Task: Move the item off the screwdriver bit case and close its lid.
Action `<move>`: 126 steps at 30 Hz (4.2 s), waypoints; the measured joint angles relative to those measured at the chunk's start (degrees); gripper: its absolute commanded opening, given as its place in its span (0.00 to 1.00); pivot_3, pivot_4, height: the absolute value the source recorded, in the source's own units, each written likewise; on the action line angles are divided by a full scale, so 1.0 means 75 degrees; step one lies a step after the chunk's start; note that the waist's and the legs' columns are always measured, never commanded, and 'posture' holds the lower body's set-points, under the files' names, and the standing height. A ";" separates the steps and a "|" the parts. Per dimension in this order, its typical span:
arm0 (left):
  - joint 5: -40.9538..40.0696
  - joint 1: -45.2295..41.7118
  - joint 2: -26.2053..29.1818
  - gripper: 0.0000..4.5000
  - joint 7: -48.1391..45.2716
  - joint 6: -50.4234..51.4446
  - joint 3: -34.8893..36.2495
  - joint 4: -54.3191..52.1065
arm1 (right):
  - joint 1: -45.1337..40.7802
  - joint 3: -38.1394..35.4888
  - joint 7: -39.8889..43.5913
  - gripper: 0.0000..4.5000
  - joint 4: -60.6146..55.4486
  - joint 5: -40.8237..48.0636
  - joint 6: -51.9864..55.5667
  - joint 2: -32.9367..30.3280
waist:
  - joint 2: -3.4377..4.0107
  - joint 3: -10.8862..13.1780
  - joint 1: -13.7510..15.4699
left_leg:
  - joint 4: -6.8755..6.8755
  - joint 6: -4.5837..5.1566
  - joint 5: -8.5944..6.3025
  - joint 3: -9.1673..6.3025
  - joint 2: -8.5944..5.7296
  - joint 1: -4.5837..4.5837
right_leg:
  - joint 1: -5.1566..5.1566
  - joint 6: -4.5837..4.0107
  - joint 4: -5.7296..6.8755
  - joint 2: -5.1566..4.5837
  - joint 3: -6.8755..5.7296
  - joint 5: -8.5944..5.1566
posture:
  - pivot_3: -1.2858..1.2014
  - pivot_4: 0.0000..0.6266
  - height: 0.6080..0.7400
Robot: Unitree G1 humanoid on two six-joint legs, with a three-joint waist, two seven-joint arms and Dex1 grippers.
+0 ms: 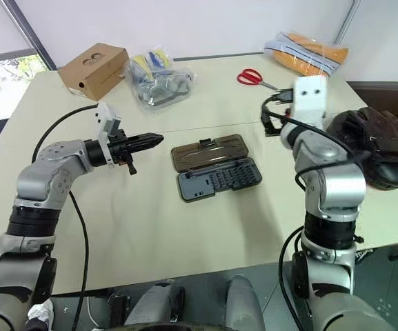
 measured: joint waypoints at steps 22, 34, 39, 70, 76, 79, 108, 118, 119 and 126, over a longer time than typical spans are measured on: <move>-0.0263 0.0513 -0.0001 0.00 0.0433 0.0295 0.0304 -0.0604 | -0.0706 0.1861 0.1285 0.99 0.3262 -0.0351 -0.0872 0.0170 | 0.0000 0.0000 -0.0060 | -0.0008 -0.0001 0.0001 -0.0003 0.0003 0.0000 | -0.0008 0.0000 0.0000 -0.0002 -0.0002 0.0000 | 0.52 0.24 1.00; -0.0288 0.0744 -0.0015 0.00 0.0649 0.0326 0.0304 -0.0920 | -0.0881 0.1855 0.1251 0.99 0.5124 -0.0873 -0.2075 0.0041 | 0.0000 0.0000 -0.0180 | -0.0023 -0.0004 0.0002 -0.0007 0.0004 0.0004 | -0.0009 0.0000 0.0000 -0.0001 -0.0005 0.0000 | 0.52 0.24 1.00; -0.0332 0.0835 -0.0012 0.00 0.0709 0.0398 0.0304 -0.1087 | -0.1018 0.1760 0.1243 0.81 0.5534 -0.0920 -0.2289 0.0043 | 0.0000 0.0000 -0.0190 | -0.0026 -0.0006 0.0003 -0.0007 0.0004 0.0005 | -0.0008 0.0000 -0.0003 -0.0002 -0.0004 0.0000 | 0.52 0.24 1.00; -0.0230 0.0575 -0.0025 0.00 0.0596 0.0156 0.0222 -0.0667 | -0.0887 0.1051 0.0611 0.01 0.1584 -0.0776 0.3110 0.0637 | -0.0001 -0.0001 -0.0200 | -0.0058 -0.0017 0.0010 -0.0016 0.0002 0.0005 | -0.0025 0.0000 -0.0001 -0.0007 -0.0010 0.0000 | 0.52 0.24 1.00; -0.0155 0.0412 -0.0048 0.00 0.0453 0.0041 0.0204 -0.0487 | -0.0969 0.0818 0.0333 0.01 0.0848 -0.0561 0.4151 0.1040 | -0.0001 -0.0001 -0.0195 | -0.0059 -0.0019 0.0011 -0.0014 0.0001 0.0004 | -0.0028 0.0000 0.0003 -0.0008 -0.0009 0.0000 | 0.52 0.24 1.00; -0.0120 0.0408 -0.0050 0.00 0.0376 -0.0016 0.0191 -0.0364 | -0.0893 0.0697 0.0136 0.01 0.0807 -0.0449 0.4151 0.1091 | -0.0001 -0.0001 -0.0182 | -0.0059 -0.0019 0.0011 -0.0016 0.0001 0.0004 | -0.0028 0.0000 0.0003 -0.0008 -0.0010 0.0000 | 0.52 0.24 1.00; 0.0005 0.0361 -0.0154 0.00 0.0363 -0.0044 0.0149 -0.0354 | -0.1200 0.1302 0.0541 0.77 0.3508 -0.0475 0.1707 0.0412 | -0.0001 -0.0001 -0.0201 | -0.0061 -0.0021 0.0012 -0.0007 0.0001 0.0005 | -0.0031 0.0000 0.0003 -0.0009 -0.0008 0.0000 | 0.52 0.24 1.00; 0.0006 0.0469 -0.0197 0.00 0.0457 -0.0043 0.0157 -0.0502 | -0.1349 0.1615 0.0725 0.01 0.3896 -0.0572 0.1412 0.0325 | -0.0003 -0.0002 -0.0172 | -0.0053 -0.0022 0.0013 -0.0013 -0.0001 0.0006 | -0.0019 0.0000 0.0001 -0.0011 -0.0009 0.0000 | 0.52 0.24 1.00; 0.0006 0.0483 -0.0197 0.00 0.0478 -0.0043 0.0157 -0.0513 | -0.1349 0.1620 0.0745 0.01 0.3896 -0.0571 0.1411 0.0323 | -0.0003 -0.0002 -0.0172 | -0.0053 -0.0022 0.0013 -0.0013 -0.0001 0.0006 | -0.0019 0.0000 0.0001 -0.0011 -0.0010 0.0000 | 0.52 0.24 1.00; 0.0006 0.0486 -0.0196 0.00 0.0523 -0.0042 0.0158 -0.0545 | -0.1299 0.1661 0.0778 0.01 0.3639 -0.0569 0.1769 0.0275 | -0.0003 -0.0002 -0.0176 | -0.0057 -0.0022 0.0013 -0.0016 -0.0001 0.0007 | -0.0020 0.0000 0.0001 -0.0011 -0.0012 0.0000 | 0.52 0.24 1.00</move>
